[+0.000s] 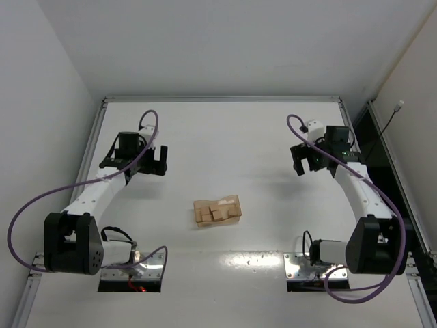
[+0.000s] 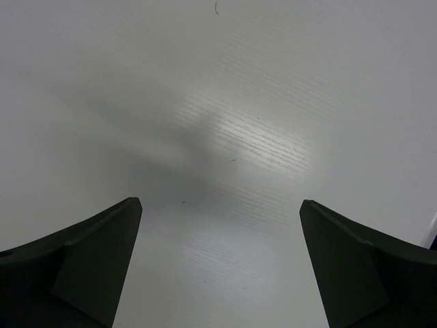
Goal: Build the wood block tower
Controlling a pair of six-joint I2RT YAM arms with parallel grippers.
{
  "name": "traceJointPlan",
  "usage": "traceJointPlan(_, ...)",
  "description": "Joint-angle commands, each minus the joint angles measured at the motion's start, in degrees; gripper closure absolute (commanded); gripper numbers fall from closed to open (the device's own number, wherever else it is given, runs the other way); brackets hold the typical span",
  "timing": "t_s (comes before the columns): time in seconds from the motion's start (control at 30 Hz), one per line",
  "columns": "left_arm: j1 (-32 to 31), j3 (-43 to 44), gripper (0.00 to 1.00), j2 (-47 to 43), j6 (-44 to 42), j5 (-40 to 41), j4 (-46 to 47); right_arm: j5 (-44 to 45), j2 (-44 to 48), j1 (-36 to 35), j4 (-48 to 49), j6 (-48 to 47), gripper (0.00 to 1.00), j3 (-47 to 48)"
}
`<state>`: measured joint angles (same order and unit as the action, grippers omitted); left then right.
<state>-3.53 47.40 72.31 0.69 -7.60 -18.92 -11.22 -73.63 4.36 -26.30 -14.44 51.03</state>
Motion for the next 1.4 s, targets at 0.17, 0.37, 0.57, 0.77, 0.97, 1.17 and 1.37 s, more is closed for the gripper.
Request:
traceJointPlan(0.17, -0.5, 6.73, 0.0, 1.24, 2.56, -11.72, -2.52, -0.82, 3.14, -0.23, -0.68, -2.61, 0.01, -0.58)
traceJointPlan(0.37, -11.14, 15.79, 0.0, 1.95, -8.57, -18.64, -12.17, -0.29, 3.66, -0.23, -1.2, -2.61, 0.01, -1.1)
traceJointPlan(0.57, -20.46, 17.64, 0.0, 1.96, 0.17, -11.84, -13.08, 1.12, 3.66, -0.23, -2.96, -4.54, 0.01, 0.04)
traceJointPlan(0.77, -11.17, 18.35, 0.0, 3.01, 8.1, -30.69, -12.3, 1.64, 2.97, -0.23, -4.37, -7.35, 0.01, 2.49)
traceJointPlan(0.97, -0.78, 16.69, 0.0, 0.2, 12.9, -37.4, -6.69, 0.51, 1.91, -0.23, -6.04, -7.89, 0.01, 4.52)
traceJointPlan(1.17, 10.09, 0.35, 0.0, -5.6, 28.63, -46.7, 5.01, -0.55, 0.24, -0.23, -7.18, -7.89, 0.01, 6.28)
traceJointPlan(1.37, 2.51, 11.01, 0.0, -4.99, 10.43, -29.01, -8.48, -0.56, 0.24, -0.23, -7.18, -8.59, 0.01, 6.28)
